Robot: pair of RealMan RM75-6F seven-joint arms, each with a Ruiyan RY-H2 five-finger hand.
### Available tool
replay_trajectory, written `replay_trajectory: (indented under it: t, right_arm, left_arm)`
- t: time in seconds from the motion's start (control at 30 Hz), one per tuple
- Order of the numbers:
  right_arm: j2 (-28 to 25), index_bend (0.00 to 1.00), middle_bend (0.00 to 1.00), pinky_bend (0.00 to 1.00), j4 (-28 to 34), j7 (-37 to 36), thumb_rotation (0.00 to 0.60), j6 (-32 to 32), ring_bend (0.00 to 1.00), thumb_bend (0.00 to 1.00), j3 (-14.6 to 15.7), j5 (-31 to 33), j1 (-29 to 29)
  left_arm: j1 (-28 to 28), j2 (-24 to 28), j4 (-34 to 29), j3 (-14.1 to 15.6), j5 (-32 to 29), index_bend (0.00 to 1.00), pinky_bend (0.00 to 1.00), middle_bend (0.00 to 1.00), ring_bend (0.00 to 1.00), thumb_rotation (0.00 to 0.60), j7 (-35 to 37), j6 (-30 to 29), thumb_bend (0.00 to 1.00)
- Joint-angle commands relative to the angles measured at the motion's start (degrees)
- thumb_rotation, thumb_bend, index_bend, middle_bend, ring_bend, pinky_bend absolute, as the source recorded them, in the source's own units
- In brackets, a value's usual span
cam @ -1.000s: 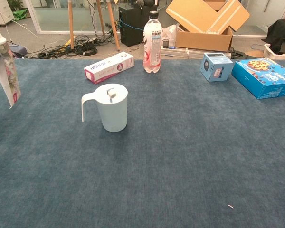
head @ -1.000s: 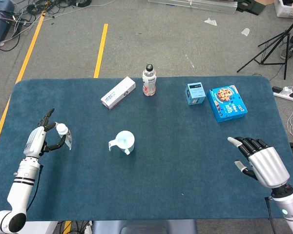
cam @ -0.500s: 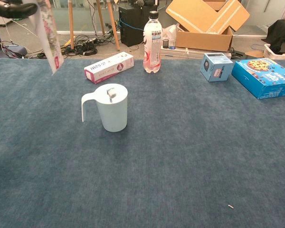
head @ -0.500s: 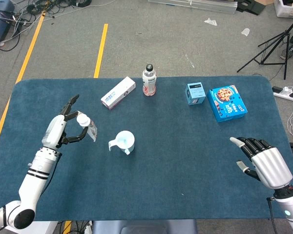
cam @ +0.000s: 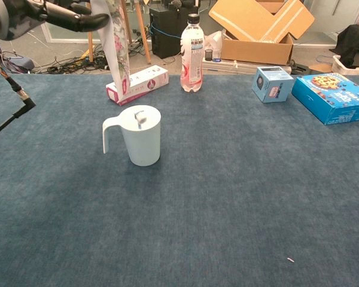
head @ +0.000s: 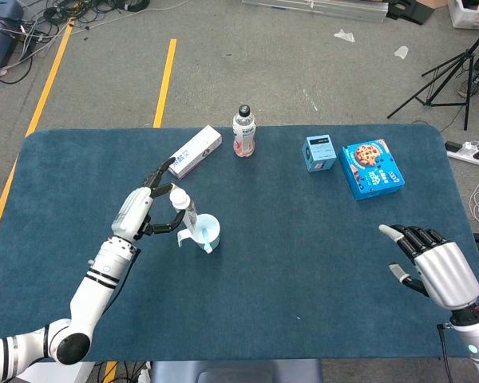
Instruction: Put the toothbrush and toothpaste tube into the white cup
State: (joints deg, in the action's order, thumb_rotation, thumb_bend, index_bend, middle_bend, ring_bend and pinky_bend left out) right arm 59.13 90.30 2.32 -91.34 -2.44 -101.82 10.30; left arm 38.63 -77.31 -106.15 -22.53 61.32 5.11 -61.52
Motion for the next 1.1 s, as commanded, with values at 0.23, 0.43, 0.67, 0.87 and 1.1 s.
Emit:
replay_trajectory:
  t: [0.23,0.43,0.67,0.87,1.1]
  right_arm:
    - [-0.2,0.25,0.32,0.47,-0.8,-1.1,0.600,-0.7,0.34,0.20,0.0,0.3,-0.5]
    - [-0.1,0.25,0.32,0.47,-1.5,-1.8,0.600,-0.9,0.34,0.20,0.0,0.7,-0.6]
    - [-0.1,0.25,0.32,0.47,-1.7,-2.1,0.600,-0.8,0.34,0.20,0.0,0.7,-0.7]
    - [-0.2,0.25,0.32,0.47,-1.8,-2.3,0.600,-0.9,0.34,0.20,0.0,0.8,-0.7]
    - [-0.2,0.25,0.32,0.47,-2.0,-2.6,0.600,-1.0,0.34,0.20,0.0,0.9,-0.8]
  left_arm:
    - [2.3,-3.7,5.4,1.4,-1.7,0.65,0.00,0.00,0.00,0.600,-0.4,2.0,0.50]
    - [3.0,-5.6,8.8,2.0,-2.1,0.65,0.00,0.00,0.00,0.600,0.8,3.2,0.50]
    - [3.6,-6.9,11.5,2.7,-1.7,0.65,0.00,0.00,0.00,0.600,1.7,4.5,0.50]
    - [3.8,-7.9,13.0,3.1,-1.4,0.65,0.00,0.00,0.00,0.600,2.5,4.9,0.50]
    - [3.7,-8.6,14.2,3.7,-1.0,0.65,0.00,0.00,0.00,0.600,3.1,5.3,0.50]
